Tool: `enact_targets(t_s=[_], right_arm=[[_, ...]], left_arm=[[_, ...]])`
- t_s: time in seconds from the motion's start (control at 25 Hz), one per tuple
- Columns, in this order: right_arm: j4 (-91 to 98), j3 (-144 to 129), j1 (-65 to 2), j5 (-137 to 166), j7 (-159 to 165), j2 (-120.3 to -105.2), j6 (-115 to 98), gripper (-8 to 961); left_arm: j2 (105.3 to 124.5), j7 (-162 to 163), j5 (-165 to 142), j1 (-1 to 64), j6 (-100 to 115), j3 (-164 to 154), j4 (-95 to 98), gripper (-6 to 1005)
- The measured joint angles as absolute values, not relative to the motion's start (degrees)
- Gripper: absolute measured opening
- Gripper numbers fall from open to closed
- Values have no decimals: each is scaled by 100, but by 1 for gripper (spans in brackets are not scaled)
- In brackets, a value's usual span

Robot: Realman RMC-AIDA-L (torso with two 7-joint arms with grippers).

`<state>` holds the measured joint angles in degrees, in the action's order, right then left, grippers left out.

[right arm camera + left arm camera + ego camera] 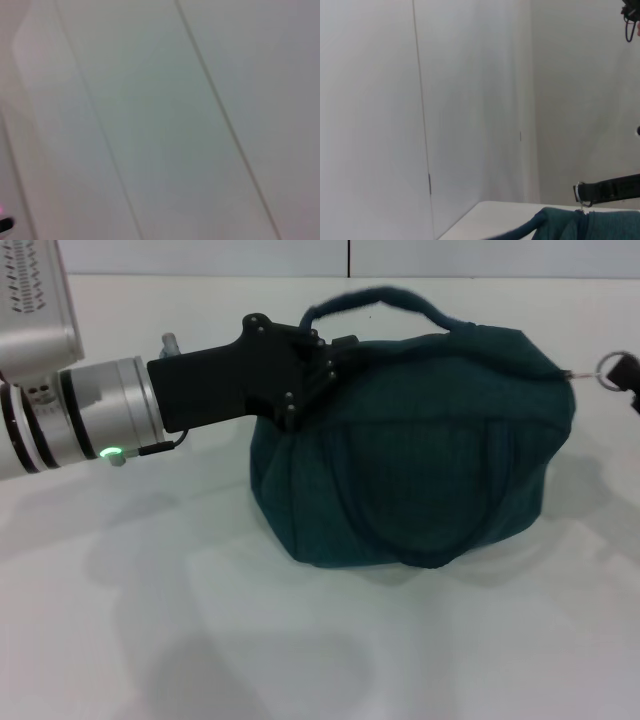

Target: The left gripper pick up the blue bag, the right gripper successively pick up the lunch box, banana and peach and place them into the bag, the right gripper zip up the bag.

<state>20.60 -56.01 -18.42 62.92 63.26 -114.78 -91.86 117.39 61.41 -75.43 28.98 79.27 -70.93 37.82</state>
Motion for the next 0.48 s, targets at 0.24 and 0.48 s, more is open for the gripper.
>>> enact_targets(t_s=[0.24,0.48], right_arm=[[2010,-5427,-1723,6301,6322,-11471,-9098,37],[1998,-5453,-1713,6343,6235,-11464,-8900,38]], left_arm=[[11744,6136,-7547,2928,7908,-7065,3753,42],[11776,6129,-7560,2985,7894,-7055,3746,41]])
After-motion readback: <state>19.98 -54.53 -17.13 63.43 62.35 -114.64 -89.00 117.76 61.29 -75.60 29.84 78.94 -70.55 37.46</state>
